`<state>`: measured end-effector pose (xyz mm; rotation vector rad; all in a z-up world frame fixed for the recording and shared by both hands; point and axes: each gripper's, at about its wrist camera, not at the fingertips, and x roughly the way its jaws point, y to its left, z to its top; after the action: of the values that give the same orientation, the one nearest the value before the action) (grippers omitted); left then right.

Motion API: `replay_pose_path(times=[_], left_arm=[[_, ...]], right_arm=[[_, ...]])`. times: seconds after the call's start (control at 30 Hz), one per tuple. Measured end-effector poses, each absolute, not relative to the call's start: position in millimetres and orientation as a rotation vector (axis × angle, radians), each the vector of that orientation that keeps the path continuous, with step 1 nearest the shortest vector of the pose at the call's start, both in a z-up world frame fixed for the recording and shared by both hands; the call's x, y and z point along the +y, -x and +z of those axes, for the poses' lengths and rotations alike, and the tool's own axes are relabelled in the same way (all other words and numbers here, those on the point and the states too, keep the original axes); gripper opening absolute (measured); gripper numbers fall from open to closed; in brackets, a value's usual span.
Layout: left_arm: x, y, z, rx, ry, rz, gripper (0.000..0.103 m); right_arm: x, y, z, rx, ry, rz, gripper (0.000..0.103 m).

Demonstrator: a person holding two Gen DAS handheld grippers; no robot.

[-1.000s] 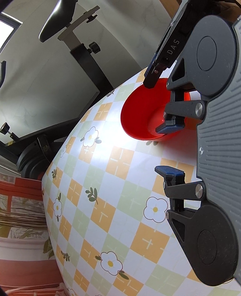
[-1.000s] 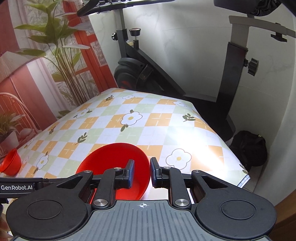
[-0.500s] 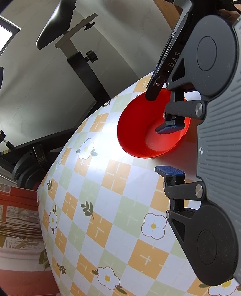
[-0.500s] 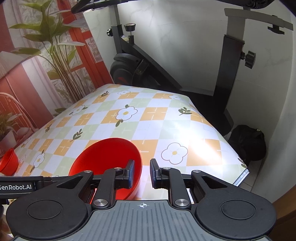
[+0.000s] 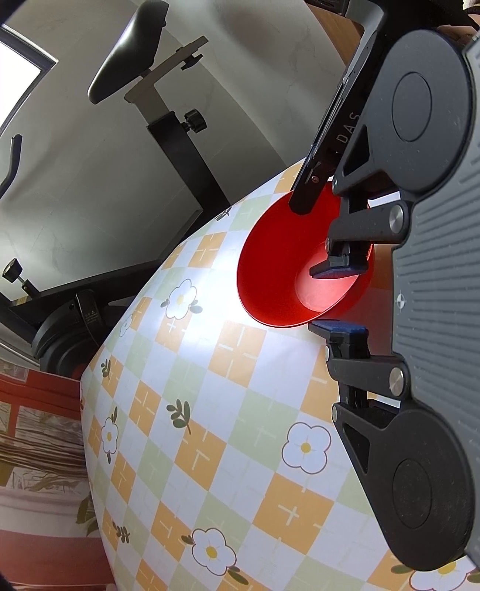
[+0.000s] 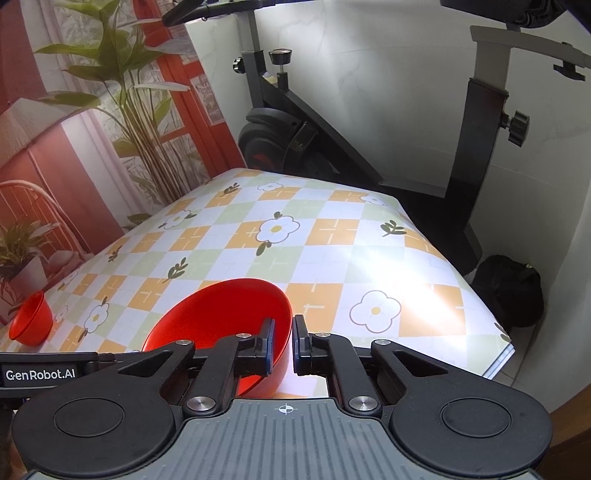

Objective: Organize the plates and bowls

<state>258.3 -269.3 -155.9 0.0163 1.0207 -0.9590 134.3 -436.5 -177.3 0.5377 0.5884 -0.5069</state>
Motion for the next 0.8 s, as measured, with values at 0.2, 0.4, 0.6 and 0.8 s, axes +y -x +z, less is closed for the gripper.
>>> replay_pose_path(times=[0.2, 0.4, 0.6, 0.8], left_arm=[[-249.6, -261.6, -136.3, 0.972, 0.021, -0.944, 0.025], [-218.6, -273.0, -113.1, 0.919, 0.058, -0.899, 0.025], [-183.0, -288.7, -78.4, 0.841, 0.108, -0.822, 0.025], [-149.2, -300.5, -48.9, 0.775, 0.117, -0.753, 0.025]], right_arm=[[-427.6, -147.7, -157.5, 0.564, -0.501, -0.466, 0.009], [-408.9, -175.3, -128.3, 0.526, -0.461, -0.382, 0.009], [-382.5, -209.1, -94.2, 0.467, -0.430, -0.278, 0.009], [-352.2, -245.3, -59.9, 0.406, -0.408, -0.168, 0.009]])
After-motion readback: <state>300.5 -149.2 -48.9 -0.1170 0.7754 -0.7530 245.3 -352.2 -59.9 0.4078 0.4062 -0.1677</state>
